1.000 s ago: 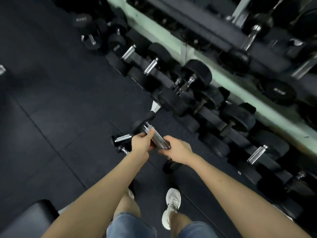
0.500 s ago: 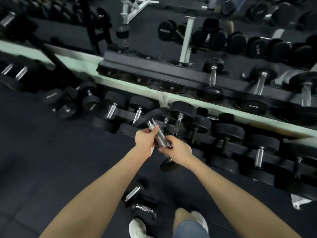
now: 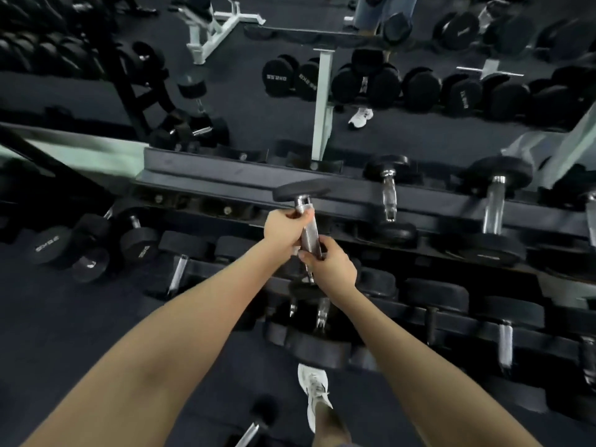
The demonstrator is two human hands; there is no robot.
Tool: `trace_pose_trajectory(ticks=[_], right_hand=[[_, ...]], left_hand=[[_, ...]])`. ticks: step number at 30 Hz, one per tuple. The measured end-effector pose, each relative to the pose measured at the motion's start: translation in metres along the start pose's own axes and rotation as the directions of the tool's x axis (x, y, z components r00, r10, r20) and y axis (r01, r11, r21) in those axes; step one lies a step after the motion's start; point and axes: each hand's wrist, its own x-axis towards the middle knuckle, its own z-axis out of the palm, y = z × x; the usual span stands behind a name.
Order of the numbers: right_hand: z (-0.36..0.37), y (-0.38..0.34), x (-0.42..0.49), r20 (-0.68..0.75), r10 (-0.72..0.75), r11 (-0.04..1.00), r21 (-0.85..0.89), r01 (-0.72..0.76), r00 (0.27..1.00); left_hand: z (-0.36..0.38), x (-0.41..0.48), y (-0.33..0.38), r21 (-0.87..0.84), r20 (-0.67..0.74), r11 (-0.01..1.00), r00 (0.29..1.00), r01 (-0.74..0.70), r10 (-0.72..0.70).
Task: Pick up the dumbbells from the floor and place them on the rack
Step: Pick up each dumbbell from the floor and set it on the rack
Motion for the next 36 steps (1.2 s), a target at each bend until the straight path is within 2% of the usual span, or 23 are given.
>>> trace_pose_trajectory(ticks=[8,11,20,24,32,36], right_hand=[[0.012,-0.026,0.13,-0.024,0.152,0.977,0.155,-0.146,0.988],[0.022,-0.032,0.164,-0.014,0.184,0.96,0.216,-0.177,0.983],[0.049,-0.034,0.216,0.0,0.302,0.926,0.235,-0.294,0.953],[0.051,-0.032,0.219,0.0,0.327,0.921,0.224,-0.319,0.945],[0.048,-0.033,0.215,-0.006,0.313,0.926,0.224,-0.304,0.95],[0.047,-0.038,0.2,-0.141,0.218,0.976,0.047,-0.213,0.966]], left_hand=[[0.034,0.132,0.039,0.32,0.03,0.946,0.999,-0.053,0.046],[0.04,0.17,0.046,0.386,0.066,0.919,0.996,-0.078,0.057],[0.049,0.231,0.038,0.551,0.173,0.825,0.984,-0.126,0.035],[0.047,0.239,0.035,0.521,0.211,0.844,0.977,-0.127,0.017],[0.037,0.231,0.036,0.428,0.171,0.903,0.985,-0.043,-0.034],[0.005,0.218,0.027,0.357,0.098,0.934,0.995,-0.014,-0.022]])
